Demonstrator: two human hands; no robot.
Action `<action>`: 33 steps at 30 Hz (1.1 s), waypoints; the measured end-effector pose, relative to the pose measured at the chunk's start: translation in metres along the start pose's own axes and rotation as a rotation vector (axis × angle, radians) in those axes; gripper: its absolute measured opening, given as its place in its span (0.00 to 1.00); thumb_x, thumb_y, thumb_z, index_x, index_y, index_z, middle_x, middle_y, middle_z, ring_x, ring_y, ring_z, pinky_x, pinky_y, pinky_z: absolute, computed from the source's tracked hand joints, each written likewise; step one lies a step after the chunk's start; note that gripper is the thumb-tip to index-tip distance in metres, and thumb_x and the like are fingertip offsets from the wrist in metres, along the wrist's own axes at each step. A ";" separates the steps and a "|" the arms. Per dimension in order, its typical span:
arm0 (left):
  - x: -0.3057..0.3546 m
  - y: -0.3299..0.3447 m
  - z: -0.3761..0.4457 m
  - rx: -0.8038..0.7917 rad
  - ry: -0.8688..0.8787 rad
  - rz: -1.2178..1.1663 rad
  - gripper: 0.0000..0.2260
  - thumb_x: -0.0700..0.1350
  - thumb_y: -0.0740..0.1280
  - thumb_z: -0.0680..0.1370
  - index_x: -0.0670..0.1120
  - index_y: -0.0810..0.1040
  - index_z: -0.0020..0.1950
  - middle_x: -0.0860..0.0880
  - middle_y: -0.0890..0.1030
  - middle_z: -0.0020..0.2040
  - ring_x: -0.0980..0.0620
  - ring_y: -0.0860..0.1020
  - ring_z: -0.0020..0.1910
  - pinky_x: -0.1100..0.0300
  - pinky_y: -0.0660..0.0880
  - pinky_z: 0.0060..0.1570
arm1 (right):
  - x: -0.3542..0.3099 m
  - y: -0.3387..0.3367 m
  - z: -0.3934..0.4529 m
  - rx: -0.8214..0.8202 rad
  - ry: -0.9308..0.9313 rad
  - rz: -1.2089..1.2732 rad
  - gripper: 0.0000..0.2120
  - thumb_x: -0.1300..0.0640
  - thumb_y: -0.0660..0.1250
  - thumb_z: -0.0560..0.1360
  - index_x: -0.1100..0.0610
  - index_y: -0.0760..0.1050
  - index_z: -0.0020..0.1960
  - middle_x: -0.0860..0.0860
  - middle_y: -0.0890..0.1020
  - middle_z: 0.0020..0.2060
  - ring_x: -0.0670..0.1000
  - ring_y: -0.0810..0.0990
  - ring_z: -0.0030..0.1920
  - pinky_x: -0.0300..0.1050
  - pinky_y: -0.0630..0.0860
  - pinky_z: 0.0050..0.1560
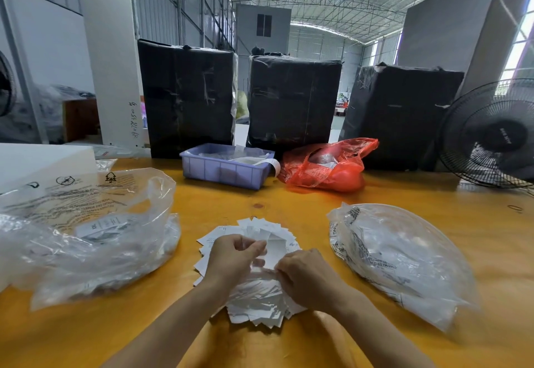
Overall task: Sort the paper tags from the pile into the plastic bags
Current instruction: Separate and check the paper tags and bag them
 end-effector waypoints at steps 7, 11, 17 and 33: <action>0.005 -0.001 0.000 0.014 0.003 -0.029 0.05 0.42 0.70 0.76 0.40 0.79 0.44 0.46 0.84 0.42 0.53 0.84 0.36 0.56 0.78 0.41 | 0.012 -0.016 -0.003 0.146 0.147 0.060 0.08 0.55 0.63 0.77 0.54 0.80 0.47 0.47 0.82 0.46 0.48 0.78 0.46 0.42 0.59 0.45; -0.008 0.005 -0.002 -0.037 -0.085 -0.052 0.07 0.40 0.70 0.76 0.36 0.78 0.47 0.42 0.84 0.43 0.49 0.84 0.36 0.58 0.78 0.34 | 0.003 -0.013 -0.003 0.100 0.091 0.062 0.06 0.54 0.62 0.78 0.55 0.76 0.48 0.50 0.82 0.44 0.50 0.78 0.42 0.42 0.62 0.47; -0.005 0.002 -0.001 -0.007 -0.075 -0.057 0.06 0.42 0.70 0.76 0.38 0.79 0.45 0.43 0.84 0.43 0.49 0.84 0.37 0.58 0.79 0.32 | -0.008 -0.021 -0.006 0.222 0.063 0.094 0.12 0.50 0.58 0.78 0.52 0.79 0.46 0.49 0.83 0.35 0.51 0.80 0.35 0.41 0.65 0.42; 0.025 0.011 -0.009 -0.108 -0.081 -0.323 0.11 0.44 0.76 0.61 0.42 0.80 0.39 0.43 0.83 0.38 0.52 0.81 0.36 0.60 0.78 0.41 | 0.056 -0.017 -0.012 0.280 0.606 1.690 0.03 0.62 0.69 0.72 0.62 0.77 0.45 0.54 0.85 0.35 0.51 0.85 0.37 0.38 0.75 0.35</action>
Point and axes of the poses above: each hand's wrist, its own z-axis towards the middle knuckle, its own y-axis out of the palm, x = y × z, the point moved 10 cm from there along z, towards the middle knuckle
